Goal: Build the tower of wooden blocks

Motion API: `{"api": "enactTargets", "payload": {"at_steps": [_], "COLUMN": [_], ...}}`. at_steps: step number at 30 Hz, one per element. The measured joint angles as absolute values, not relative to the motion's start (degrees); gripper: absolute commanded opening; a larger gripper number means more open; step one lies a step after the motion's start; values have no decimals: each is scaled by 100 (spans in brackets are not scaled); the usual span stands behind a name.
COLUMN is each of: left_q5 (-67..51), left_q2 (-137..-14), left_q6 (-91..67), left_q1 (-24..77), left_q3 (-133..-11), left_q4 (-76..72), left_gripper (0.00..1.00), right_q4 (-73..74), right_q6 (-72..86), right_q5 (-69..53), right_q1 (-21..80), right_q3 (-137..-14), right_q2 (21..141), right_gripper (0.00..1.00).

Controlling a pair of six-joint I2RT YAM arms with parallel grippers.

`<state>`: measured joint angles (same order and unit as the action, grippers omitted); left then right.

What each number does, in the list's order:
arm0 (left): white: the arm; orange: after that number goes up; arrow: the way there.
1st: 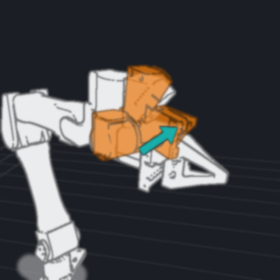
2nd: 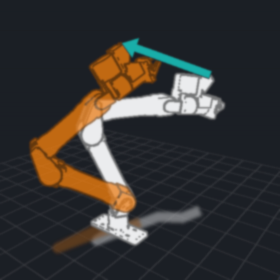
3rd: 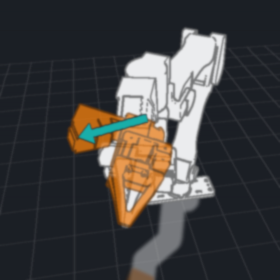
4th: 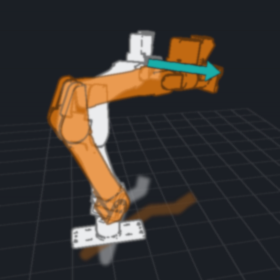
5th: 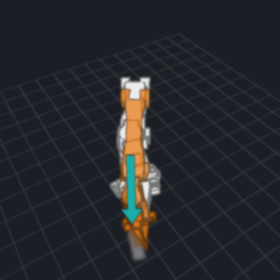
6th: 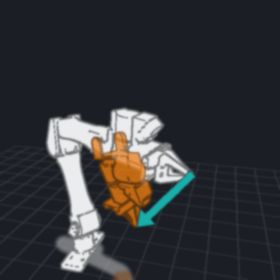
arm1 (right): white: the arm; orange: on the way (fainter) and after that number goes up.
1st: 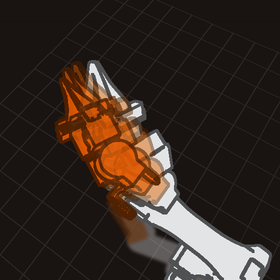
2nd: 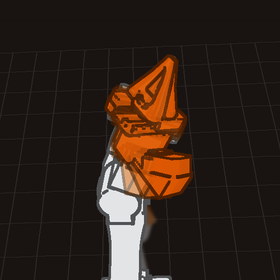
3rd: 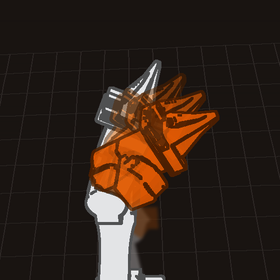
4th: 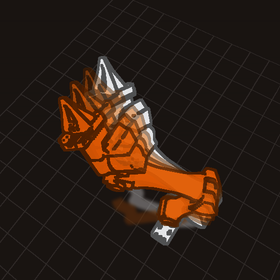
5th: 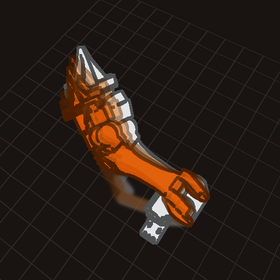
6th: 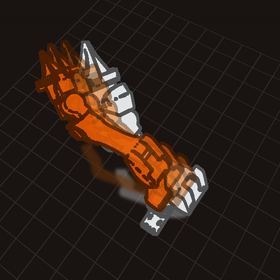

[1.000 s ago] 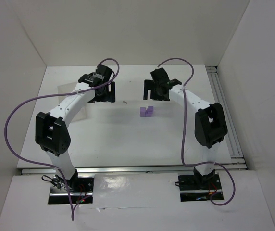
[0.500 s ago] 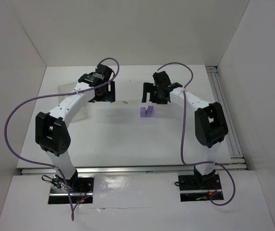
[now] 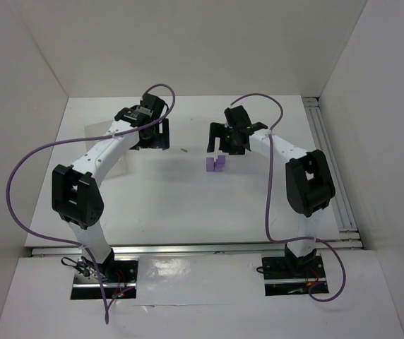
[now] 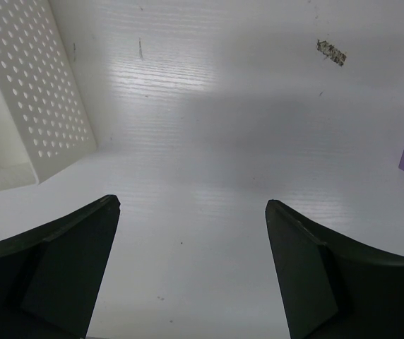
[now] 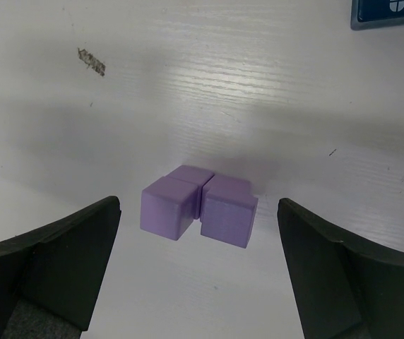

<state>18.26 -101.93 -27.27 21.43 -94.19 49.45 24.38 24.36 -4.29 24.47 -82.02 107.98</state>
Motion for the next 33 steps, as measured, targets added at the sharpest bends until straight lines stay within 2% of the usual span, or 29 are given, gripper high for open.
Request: {"api": "enactTargets", "payload": {"at_steps": [33], "left_q5": [1826], "left_q2": [-10193], "left_q6": [-2727], "left_q1": [2143], "left_q3": [-9421], "left_q4": [4947], "left_gripper": [97], "right_q4": [2410], "right_q6": [2438], "right_q5": [-676], "right_q1": [2578], "right_q3": [-8110], "right_q2": [10818], "right_gripper": [99]}}
